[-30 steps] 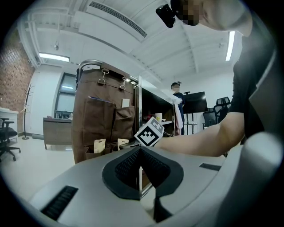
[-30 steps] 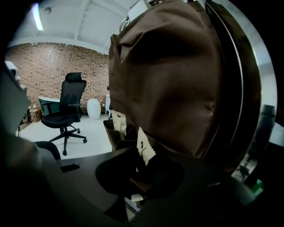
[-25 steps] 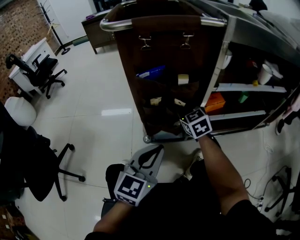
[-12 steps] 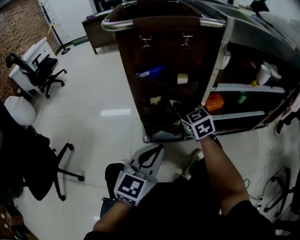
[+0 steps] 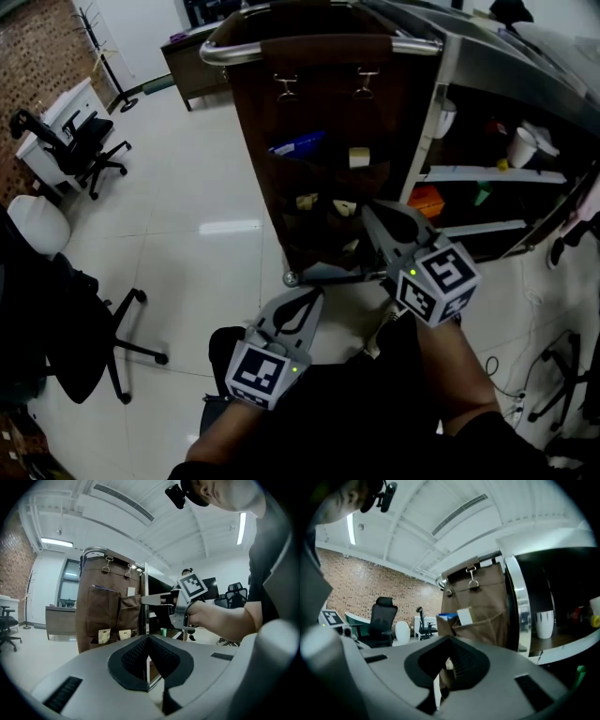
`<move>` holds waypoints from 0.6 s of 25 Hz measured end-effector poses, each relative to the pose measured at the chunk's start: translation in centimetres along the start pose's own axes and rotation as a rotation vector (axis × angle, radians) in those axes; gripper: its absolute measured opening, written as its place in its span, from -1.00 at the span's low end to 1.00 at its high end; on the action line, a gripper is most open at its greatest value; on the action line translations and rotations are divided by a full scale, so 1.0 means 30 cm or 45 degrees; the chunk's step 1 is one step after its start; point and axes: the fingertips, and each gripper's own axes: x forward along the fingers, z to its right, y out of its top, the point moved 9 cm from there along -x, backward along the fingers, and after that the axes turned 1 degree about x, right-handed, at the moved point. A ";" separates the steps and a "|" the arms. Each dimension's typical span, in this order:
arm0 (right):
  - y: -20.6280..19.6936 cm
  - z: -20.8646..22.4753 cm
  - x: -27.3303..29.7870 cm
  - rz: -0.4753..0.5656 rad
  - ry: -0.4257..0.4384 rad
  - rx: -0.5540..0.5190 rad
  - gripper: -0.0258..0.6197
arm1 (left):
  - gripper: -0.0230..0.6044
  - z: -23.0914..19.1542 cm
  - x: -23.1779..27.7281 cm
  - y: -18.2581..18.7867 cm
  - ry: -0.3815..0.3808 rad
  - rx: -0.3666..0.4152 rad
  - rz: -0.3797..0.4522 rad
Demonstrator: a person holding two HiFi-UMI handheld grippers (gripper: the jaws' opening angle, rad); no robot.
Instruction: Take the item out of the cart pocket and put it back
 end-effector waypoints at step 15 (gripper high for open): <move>-0.227 -0.202 -0.250 -0.118 0.055 0.051 -0.89 | -0.93 -0.004 0.008 -0.008 -0.007 -0.044 0.017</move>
